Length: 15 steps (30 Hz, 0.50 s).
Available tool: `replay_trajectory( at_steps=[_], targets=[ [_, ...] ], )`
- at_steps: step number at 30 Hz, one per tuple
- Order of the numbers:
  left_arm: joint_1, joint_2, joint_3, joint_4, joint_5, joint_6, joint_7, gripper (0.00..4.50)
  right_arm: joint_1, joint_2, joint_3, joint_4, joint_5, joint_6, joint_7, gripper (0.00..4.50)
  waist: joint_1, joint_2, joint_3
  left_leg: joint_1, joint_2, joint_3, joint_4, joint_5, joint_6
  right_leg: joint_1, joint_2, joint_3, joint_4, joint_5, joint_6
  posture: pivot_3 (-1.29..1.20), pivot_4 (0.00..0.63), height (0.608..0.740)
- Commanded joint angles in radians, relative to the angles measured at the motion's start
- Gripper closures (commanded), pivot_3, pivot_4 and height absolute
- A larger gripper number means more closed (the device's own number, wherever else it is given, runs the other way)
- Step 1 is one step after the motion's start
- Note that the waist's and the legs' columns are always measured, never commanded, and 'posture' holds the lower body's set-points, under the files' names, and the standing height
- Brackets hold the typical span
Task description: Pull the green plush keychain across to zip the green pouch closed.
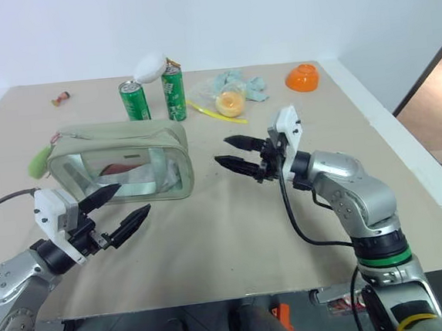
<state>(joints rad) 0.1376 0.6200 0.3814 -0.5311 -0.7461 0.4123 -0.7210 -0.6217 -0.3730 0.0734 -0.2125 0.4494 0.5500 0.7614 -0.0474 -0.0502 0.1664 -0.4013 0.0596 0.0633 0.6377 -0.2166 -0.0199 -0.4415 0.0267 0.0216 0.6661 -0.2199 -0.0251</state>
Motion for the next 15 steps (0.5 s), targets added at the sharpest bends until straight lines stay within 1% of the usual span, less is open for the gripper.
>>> replay_trajectory(
  at_steps=[1,2,3,9,15],
  targets=[
    [-0.001,0.012,0.014,-0.011,0.003,-0.009,-0.003,0.00,-0.057,0.059,0.029,-0.041,0.012,0.008,-0.040,0.37,0.000,0.000,0.000,0.000,0.000,0.000,0.000,0.000,0.000,0.000,0.000,0.000,0.000,0.000,0.000,0.00,0.150,0.740],
    [0.000,0.009,0.018,-0.012,0.002,-0.009,0.002,0.00,-0.067,0.083,0.048,-0.028,0.002,0.002,-0.047,0.07,0.000,0.000,0.000,0.000,0.001,0.000,0.000,0.000,0.000,0.000,0.001,0.000,0.000,0.000,0.000,0.00,0.150,0.740],
    [-0.001,0.006,0.021,-0.012,0.004,-0.011,0.008,0.00,-0.074,0.102,0.064,-0.012,-0.013,-0.007,-0.052,0.03,0.000,0.000,0.000,0.000,0.001,0.000,0.000,0.000,0.000,0.000,0.001,0.000,0.000,0.000,0.000,0.00,0.150,0.740],
    [0.001,0.001,0.022,-0.017,0.011,-0.019,0.022,0.00,-0.109,0.156,0.126,0.093,-0.072,-0.058,-0.046,0.03,0.002,0.000,0.000,0.000,0.000,0.001,0.000,0.000,0.000,0.000,-0.001,0.000,0.000,0.000,-0.001,0.00,0.150,0.740],
    [0.008,-0.002,0.024,-0.024,0.023,-0.020,0.031,0.00,-0.156,0.185,0.147,0.225,-0.119,-0.120,-0.026,0.03,0.002,0.000,0.000,0.000,-0.001,0.002,0.000,0.000,0.000,0.000,-0.002,0.001,0.000,0.000,-0.001,0.00,0.150,0.740]
  ],
)
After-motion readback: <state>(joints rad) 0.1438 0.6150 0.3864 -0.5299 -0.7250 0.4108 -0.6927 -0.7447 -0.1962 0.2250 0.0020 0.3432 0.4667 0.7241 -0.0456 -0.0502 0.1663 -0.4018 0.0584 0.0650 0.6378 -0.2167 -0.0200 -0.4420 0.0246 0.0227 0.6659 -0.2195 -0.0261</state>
